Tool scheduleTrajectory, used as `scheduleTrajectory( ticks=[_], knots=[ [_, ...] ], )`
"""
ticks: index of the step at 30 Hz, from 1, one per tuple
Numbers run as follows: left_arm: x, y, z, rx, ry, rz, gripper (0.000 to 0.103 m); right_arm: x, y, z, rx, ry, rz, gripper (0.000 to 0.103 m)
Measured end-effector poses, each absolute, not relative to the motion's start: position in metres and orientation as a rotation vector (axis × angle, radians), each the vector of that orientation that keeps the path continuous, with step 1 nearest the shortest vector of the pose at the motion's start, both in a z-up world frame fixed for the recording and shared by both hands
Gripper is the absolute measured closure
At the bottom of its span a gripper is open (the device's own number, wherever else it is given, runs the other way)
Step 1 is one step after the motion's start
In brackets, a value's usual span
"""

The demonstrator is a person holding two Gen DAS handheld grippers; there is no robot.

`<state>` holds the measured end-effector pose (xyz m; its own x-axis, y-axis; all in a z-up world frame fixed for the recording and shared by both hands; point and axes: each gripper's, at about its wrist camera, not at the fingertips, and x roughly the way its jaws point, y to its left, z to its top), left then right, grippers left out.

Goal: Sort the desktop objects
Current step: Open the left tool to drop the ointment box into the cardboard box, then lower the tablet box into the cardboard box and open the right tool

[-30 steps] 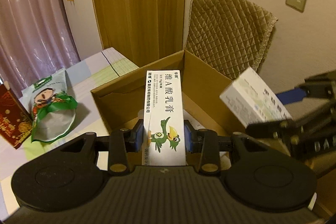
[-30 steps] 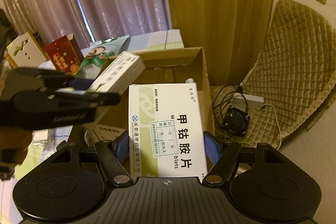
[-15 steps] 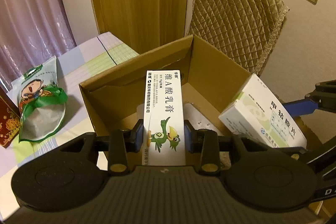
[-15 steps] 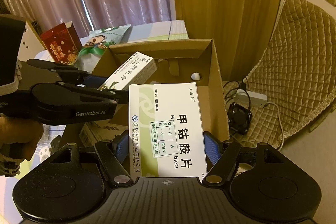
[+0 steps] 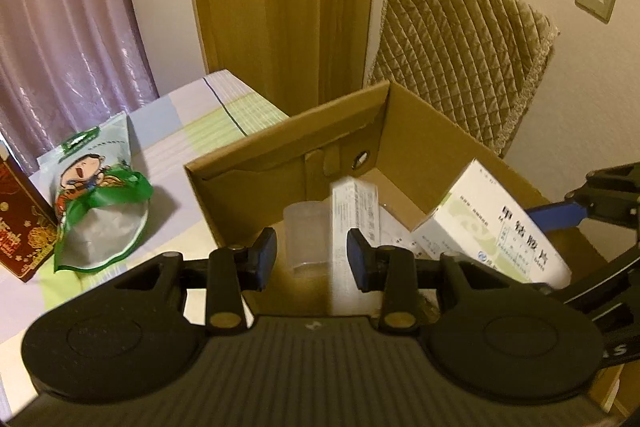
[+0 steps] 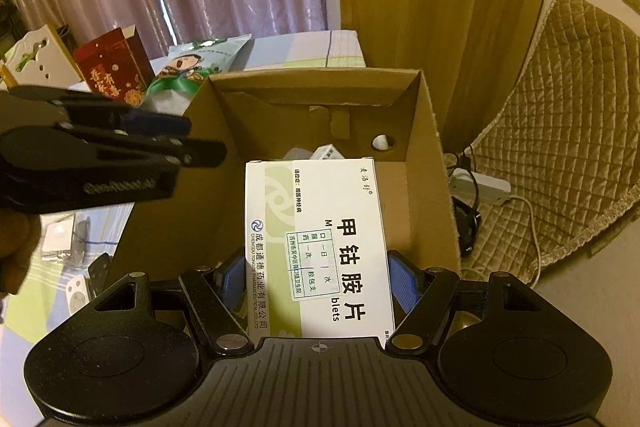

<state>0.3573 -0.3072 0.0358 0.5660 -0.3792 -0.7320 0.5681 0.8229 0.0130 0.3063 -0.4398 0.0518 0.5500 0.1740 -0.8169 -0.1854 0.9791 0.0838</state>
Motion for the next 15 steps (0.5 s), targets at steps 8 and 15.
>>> scheduleTrajectory(
  ticks=[8,15],
  knots=[
    [0.352,-0.293,0.048,0.244,0.775,-0.539,0.070,0.309,-0.428,0.036,-0.007,1.009,0.231,0.032],
    [0.344,-0.285,0.050,0.236,0.778,-0.525,0.070,0.309,-0.425,0.021,0.005,1.047,0.240,0.032]
  ],
)
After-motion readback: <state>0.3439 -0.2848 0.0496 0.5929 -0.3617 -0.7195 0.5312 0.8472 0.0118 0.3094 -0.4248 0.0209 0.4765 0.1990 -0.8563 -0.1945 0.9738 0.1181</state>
